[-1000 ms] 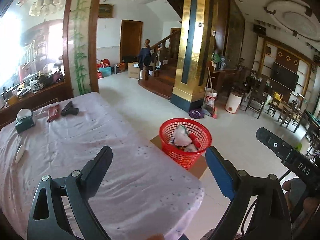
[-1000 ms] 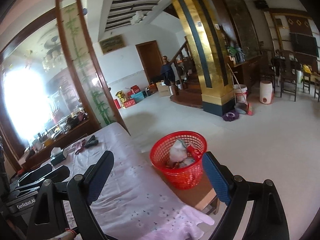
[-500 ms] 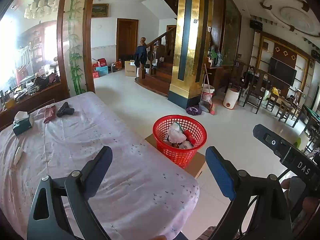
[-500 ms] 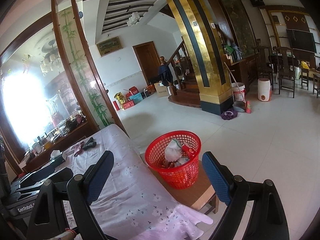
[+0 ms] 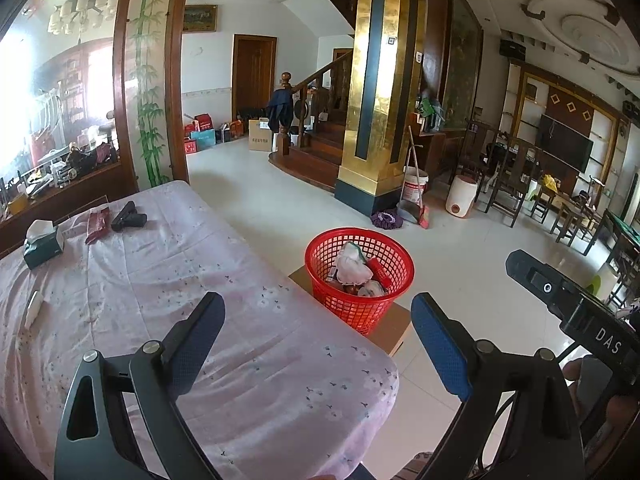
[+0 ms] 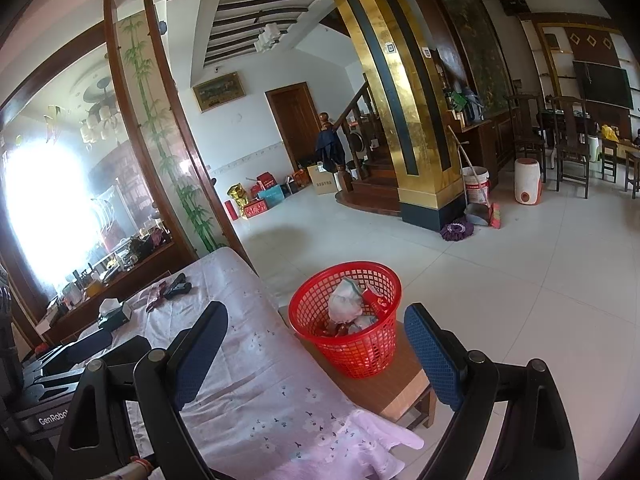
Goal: Collect trash
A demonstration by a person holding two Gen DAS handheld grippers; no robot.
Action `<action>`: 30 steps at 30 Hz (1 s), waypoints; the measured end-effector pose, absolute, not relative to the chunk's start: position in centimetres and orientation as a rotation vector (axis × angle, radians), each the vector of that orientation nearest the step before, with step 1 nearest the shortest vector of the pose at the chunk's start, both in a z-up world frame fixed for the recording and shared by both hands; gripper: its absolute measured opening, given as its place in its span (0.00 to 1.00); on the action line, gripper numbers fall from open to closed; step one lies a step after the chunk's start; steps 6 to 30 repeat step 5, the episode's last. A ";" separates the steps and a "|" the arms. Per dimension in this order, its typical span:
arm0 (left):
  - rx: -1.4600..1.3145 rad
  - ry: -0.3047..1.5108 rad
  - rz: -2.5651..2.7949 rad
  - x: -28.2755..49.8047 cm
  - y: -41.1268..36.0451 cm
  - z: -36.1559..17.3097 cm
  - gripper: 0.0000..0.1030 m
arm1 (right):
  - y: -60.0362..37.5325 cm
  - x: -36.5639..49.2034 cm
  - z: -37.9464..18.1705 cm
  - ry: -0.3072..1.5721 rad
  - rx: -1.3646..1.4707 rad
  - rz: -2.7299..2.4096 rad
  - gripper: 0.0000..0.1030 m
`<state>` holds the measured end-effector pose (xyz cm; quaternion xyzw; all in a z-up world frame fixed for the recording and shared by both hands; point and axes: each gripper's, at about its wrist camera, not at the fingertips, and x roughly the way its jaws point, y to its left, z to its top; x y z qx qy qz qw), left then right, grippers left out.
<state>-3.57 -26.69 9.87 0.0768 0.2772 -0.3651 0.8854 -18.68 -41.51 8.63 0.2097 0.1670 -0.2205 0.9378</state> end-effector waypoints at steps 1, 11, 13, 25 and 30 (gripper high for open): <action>0.154 0.580 -0.762 -3.5 -26.7 9.8 0.91 | -41.5 -18.6 8.5 0.343 0.429 -0.450 0.90; 0.128 0.586 -0.749 -2.9 -26.1 9.2 0.91 | -41.3 -18.1 8.3 0.355 0.423 -0.444 0.90; 0.128 0.586 -0.749 -2.9 -26.1 9.2 0.91 | -41.3 -18.1 8.3 0.355 0.423 -0.444 0.90; 0.128 0.586 -0.749 -2.9 -26.1 9.2 0.91 | -41.3 -18.1 8.3 0.355 0.423 -0.444 0.90; 0.128 0.586 -0.749 -2.9 -26.1 9.2 0.91 | -41.3 -18.1 8.3 0.355 0.423 -0.444 0.90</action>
